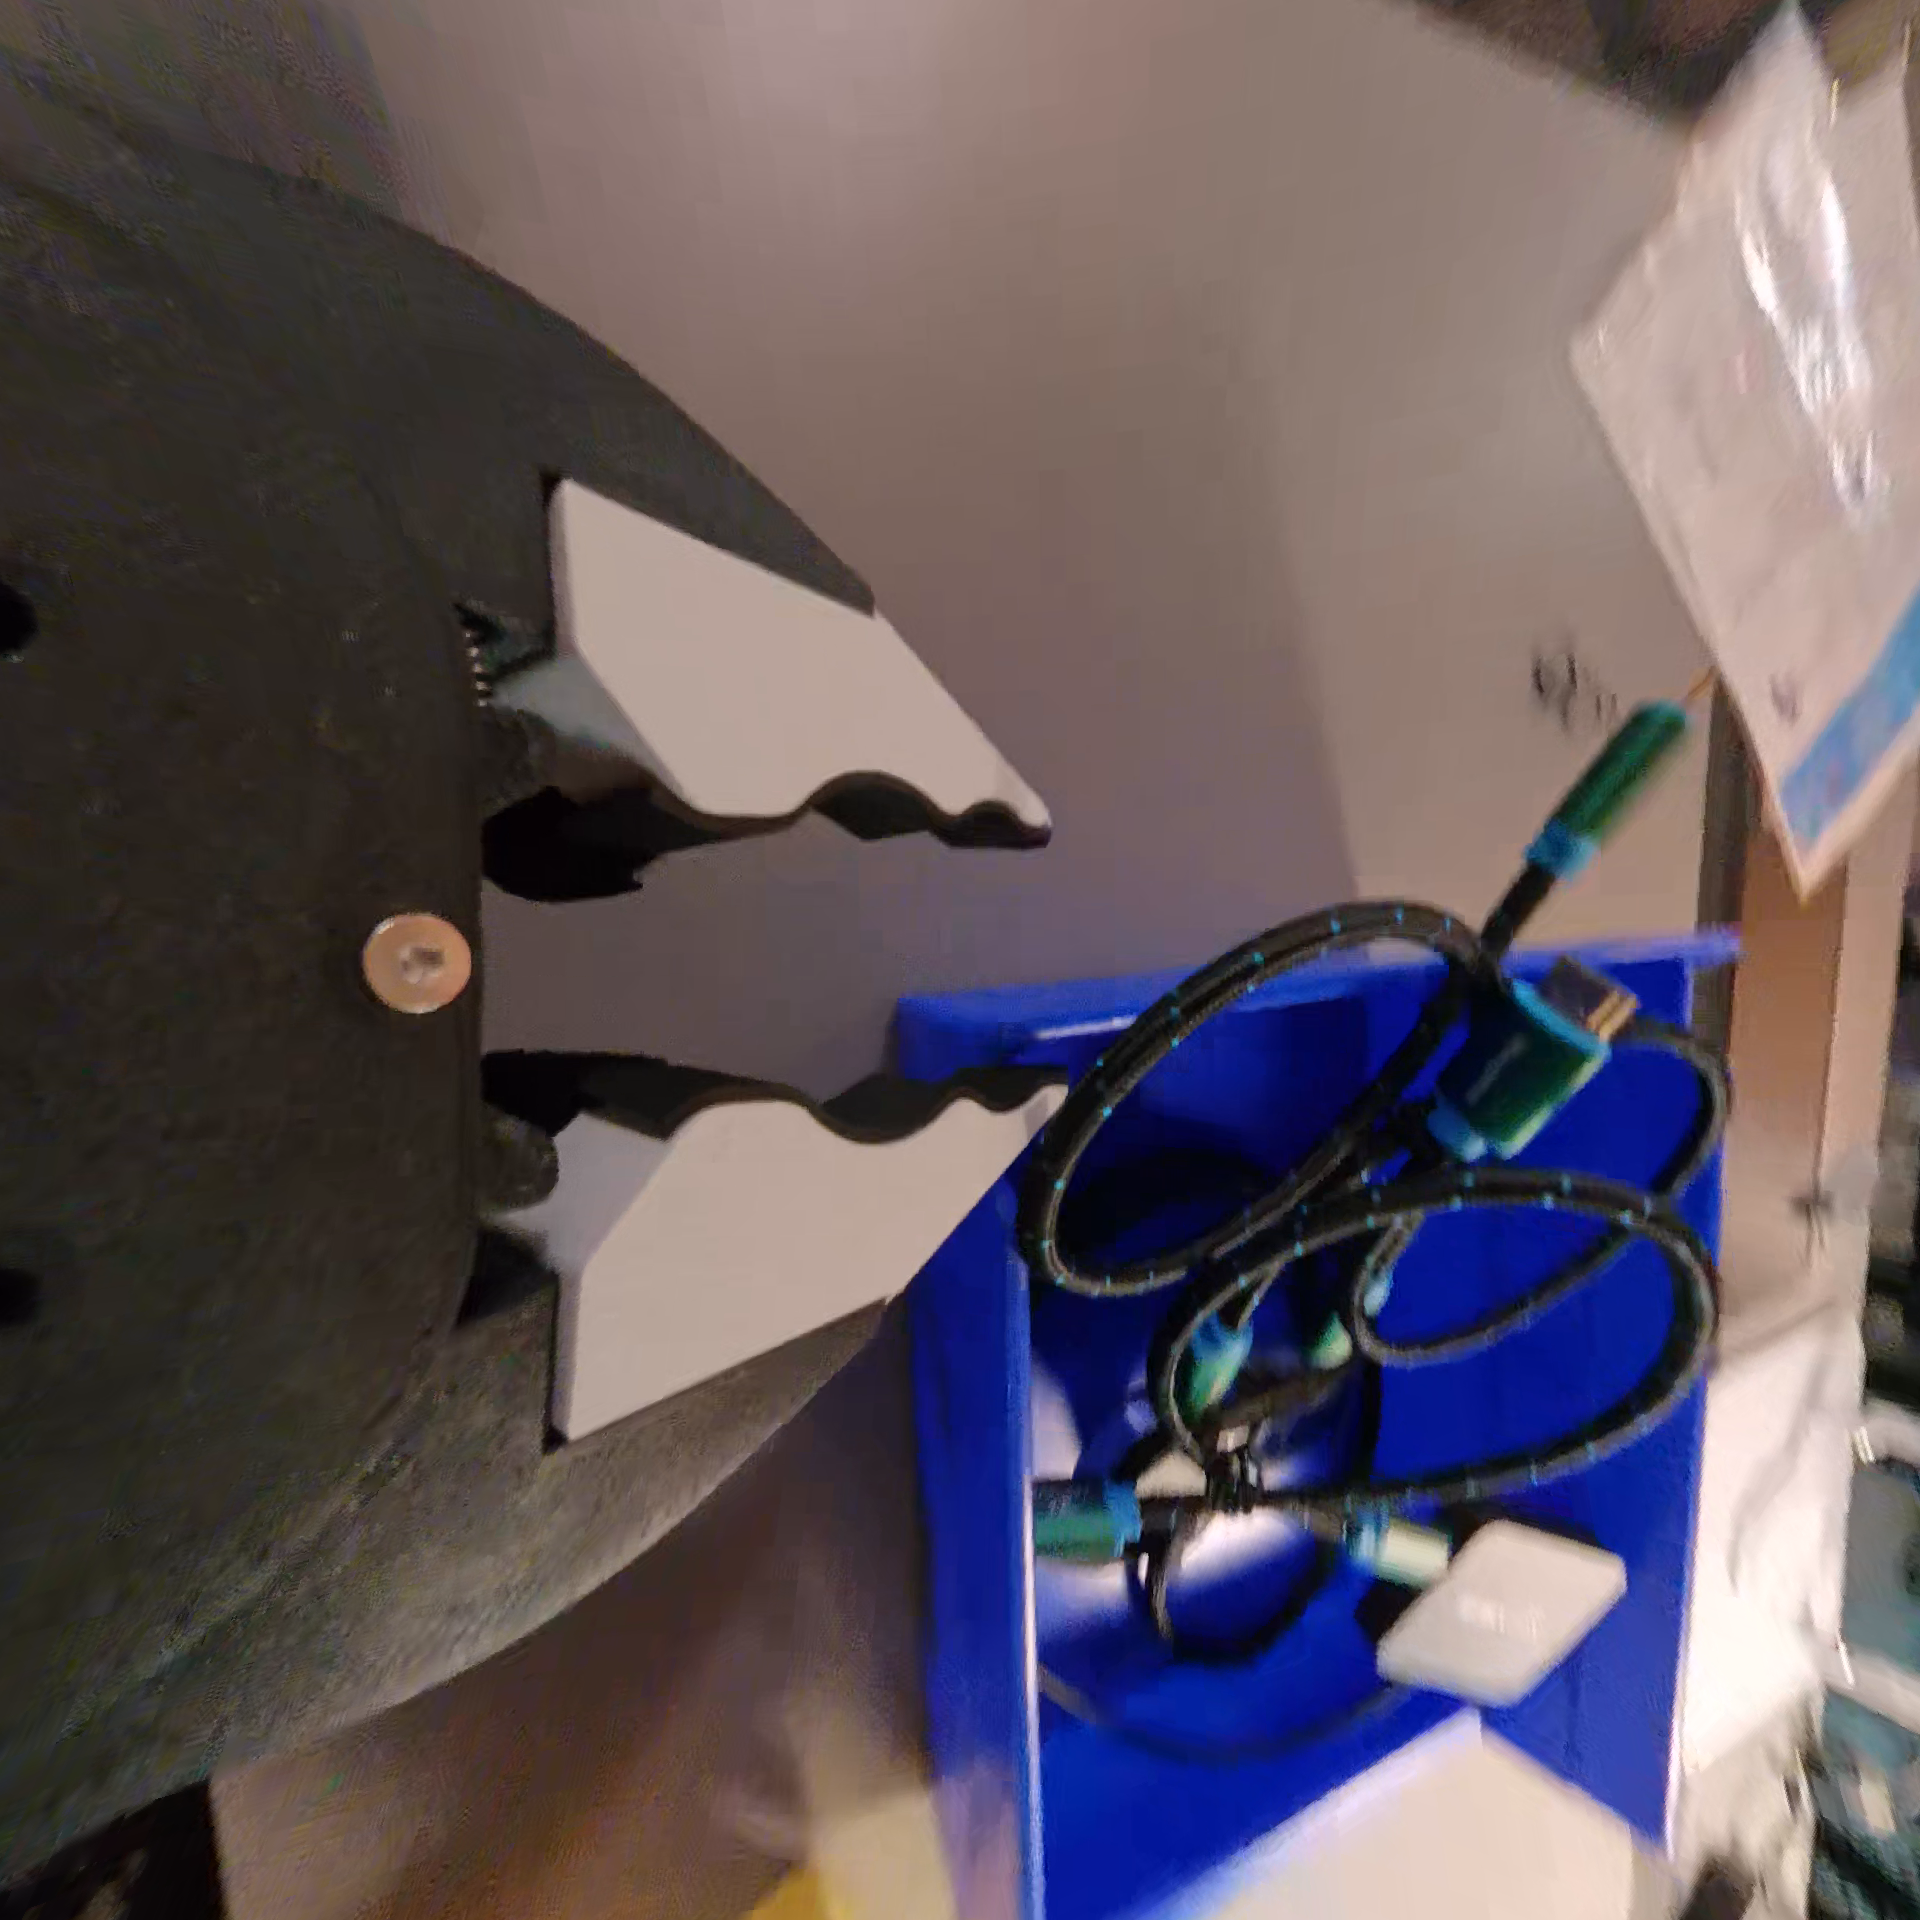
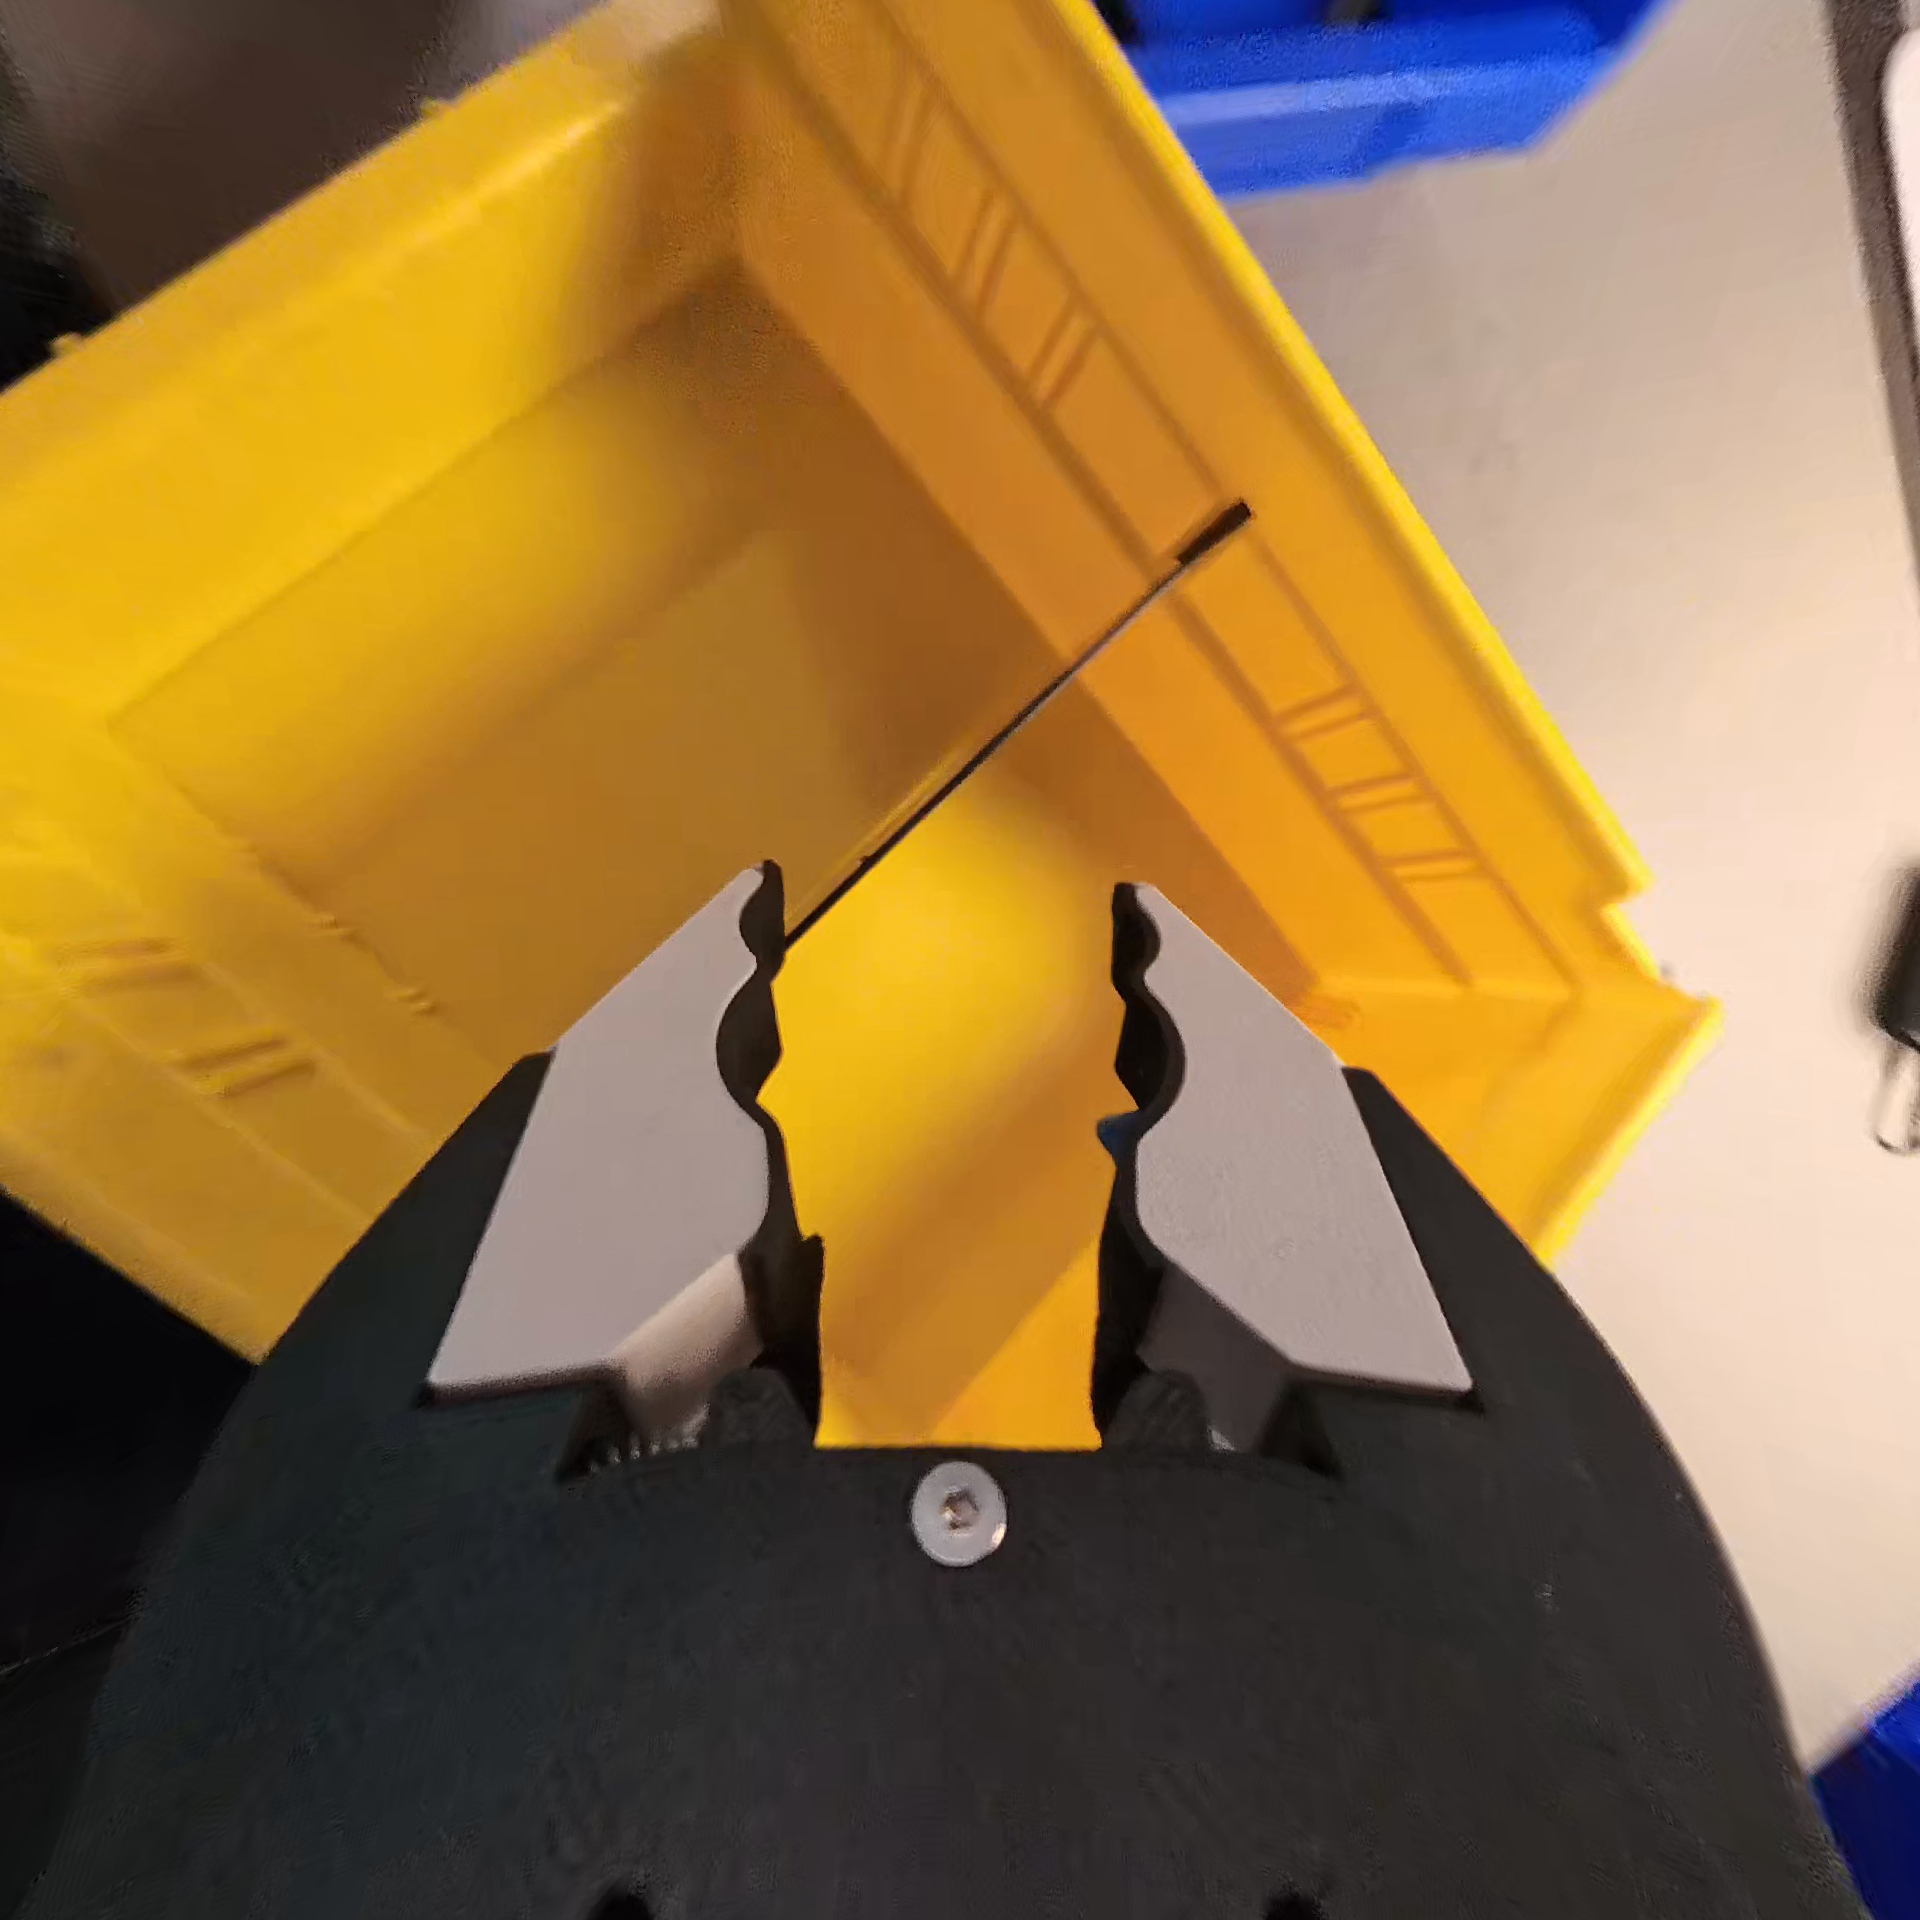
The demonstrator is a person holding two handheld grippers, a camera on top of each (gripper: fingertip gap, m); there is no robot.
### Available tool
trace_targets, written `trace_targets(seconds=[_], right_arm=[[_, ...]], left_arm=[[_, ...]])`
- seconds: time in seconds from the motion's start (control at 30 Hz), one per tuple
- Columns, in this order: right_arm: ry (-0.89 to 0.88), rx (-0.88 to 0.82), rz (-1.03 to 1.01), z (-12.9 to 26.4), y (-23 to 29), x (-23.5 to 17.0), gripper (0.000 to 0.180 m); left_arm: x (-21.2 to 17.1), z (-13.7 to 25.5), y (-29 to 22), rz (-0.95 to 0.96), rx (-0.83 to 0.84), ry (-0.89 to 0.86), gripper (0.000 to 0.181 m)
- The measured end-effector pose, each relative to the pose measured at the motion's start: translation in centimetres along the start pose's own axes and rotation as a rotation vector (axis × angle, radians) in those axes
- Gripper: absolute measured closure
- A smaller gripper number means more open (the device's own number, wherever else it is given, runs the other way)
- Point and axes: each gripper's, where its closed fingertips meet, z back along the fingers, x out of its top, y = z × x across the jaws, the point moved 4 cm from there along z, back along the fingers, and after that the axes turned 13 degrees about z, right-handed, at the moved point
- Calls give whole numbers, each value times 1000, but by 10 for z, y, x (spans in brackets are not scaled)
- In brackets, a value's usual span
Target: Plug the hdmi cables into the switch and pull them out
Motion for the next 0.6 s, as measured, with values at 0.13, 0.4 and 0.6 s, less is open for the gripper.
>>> trace_targets(seconds=[0.13, 0.4, 0.6], right_arm=[[-87, -50, -52, 31, -7, 2, 117], [-183, 184, 2, -7, 39, 74, 117], [-46, 265, 115, -48, 69, 78, 126]], left_arm=[[9, 56, 28, -81, 326, -67, 128], [-11, 57, -174, -534, -257, 46, 124], [-67, -12, -217, -763, -274, 241, 146]])
